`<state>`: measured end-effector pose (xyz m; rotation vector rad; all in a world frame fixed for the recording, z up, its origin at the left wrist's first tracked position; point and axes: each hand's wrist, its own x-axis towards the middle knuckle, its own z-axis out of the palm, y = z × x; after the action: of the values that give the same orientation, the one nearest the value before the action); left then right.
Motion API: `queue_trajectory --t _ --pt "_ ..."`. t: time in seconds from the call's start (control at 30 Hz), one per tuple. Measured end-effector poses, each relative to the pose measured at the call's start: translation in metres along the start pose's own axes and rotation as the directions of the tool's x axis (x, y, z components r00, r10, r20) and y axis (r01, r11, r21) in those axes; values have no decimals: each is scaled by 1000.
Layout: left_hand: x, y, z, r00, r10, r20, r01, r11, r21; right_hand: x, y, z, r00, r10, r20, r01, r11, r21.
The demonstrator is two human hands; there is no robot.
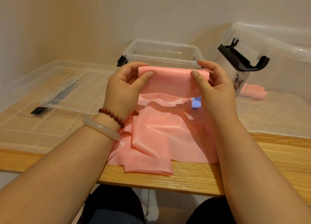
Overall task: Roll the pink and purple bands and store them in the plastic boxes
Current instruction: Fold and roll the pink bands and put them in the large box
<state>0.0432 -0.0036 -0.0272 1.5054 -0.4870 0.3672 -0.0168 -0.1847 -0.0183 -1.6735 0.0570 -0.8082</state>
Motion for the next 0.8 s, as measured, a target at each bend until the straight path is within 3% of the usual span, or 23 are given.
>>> queue_trajectory --t 0.1,0.5,0.7,0.8 --pt "0 -2 -1 1000 7 -30 -6 1000 19 -1 -1 -1 998 -9 69 6 999 39" --pt "-1 1 0 999 -29 31 30 999 -31 1 5 0 1000 -27 0 27 996 -83" --pt "0 -3 -2 999 -38 -2 38 999 6 -2 0 0 996 -14 93 18 999 -45" --pt "0 -2 0 997 -73 2 73 997 -34 -2 1 0 997 -28 73 33 996 -79"
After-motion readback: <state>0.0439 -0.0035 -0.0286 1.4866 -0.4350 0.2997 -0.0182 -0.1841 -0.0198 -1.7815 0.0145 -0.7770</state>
